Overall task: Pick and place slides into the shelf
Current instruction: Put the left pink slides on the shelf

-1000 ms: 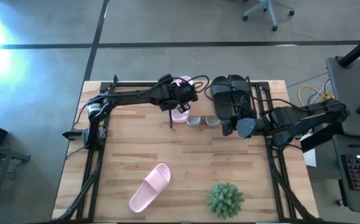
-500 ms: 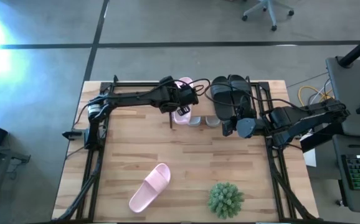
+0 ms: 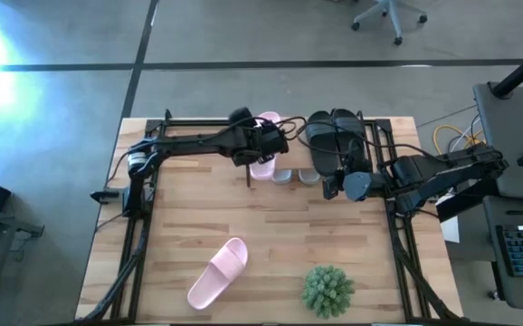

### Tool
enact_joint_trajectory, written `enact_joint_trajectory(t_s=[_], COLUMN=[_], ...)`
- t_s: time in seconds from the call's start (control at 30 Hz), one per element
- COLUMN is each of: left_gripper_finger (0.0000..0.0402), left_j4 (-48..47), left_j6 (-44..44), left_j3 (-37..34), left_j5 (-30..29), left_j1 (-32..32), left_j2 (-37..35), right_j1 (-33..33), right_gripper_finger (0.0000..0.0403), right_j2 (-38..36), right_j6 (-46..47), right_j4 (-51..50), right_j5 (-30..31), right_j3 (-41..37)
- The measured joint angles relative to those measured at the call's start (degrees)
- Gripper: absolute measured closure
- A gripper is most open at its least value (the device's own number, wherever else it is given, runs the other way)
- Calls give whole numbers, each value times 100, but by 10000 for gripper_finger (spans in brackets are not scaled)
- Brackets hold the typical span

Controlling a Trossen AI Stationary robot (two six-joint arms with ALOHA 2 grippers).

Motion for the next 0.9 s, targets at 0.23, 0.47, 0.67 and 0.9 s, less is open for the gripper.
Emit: enact_joint_trajectory(t_s=[0.23,0.47,0.67,0.9], left_gripper_finger=[250,250,250,250], left_j4=[-60,-68,-61,-97], left_j6=[-37,-57,-347,-359], left_j3=[0,-2,-2,2], left_j5=[-199,-157,390,293], left_j1=[24,-48,-48,-121], left_j2=[0,0,0,-1], right_j1=[0,0,0,0], right_gripper_finger=[394,394,394,394], right_j2=[0,0,0,-1], right_j6=[-8,-29,-68,-68], right_j4=[0,-22,-24,-26], right_j5=[-36,-106,-106,-108], right_j3=[0,0,0,0])
